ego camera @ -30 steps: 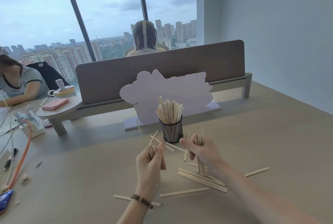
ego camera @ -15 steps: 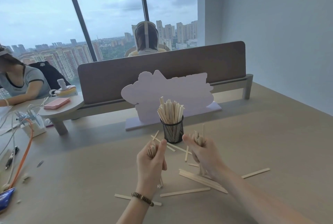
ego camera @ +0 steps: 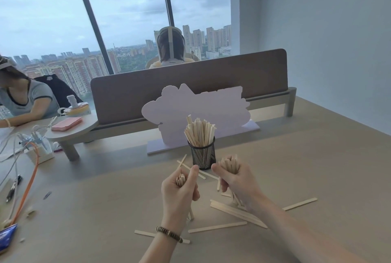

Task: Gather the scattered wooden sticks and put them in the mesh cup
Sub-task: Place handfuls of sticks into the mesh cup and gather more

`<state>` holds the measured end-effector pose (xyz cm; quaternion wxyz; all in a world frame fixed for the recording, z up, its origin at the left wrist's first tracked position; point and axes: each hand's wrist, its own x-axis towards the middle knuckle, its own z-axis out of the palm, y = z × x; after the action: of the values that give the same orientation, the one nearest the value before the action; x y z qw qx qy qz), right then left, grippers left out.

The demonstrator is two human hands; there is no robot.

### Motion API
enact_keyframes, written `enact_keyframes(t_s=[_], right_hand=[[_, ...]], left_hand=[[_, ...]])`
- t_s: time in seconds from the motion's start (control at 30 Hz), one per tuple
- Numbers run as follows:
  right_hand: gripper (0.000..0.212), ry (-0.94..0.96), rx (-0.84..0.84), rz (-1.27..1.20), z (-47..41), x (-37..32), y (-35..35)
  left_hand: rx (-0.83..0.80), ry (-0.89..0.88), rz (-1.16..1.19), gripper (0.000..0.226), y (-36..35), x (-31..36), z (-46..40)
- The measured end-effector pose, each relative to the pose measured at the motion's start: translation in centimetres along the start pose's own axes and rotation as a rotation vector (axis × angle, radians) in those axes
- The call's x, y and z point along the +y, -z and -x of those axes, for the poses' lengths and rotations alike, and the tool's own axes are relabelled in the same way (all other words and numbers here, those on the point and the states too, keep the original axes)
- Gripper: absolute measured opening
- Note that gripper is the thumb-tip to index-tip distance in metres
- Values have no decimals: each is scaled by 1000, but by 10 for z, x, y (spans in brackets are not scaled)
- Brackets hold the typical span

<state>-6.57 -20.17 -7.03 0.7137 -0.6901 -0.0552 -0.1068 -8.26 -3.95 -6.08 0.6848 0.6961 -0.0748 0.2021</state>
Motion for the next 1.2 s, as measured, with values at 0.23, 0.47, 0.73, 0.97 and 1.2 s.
enact_keyframes(t_s=[0.23,0.47,0.73,0.97,1.2], right_hand=[[29,41,-22,51,1,1,3],[52,16,41,87,-1,6,0],[54,14,26,5,0,-9,-5],[36,-153,-127,108,0,-11,4],[35,55,-128,641,-9,-17,34]], left_hand=[[3,-22,-14,44,-2,-1,1],[48,-1,-34,53,-8,-2,0],[77,21,144,25,-9,4,-7],[-73,128,-30,24,14,-13,-10],[-233,-54,-477,10,55,-15,-20]])
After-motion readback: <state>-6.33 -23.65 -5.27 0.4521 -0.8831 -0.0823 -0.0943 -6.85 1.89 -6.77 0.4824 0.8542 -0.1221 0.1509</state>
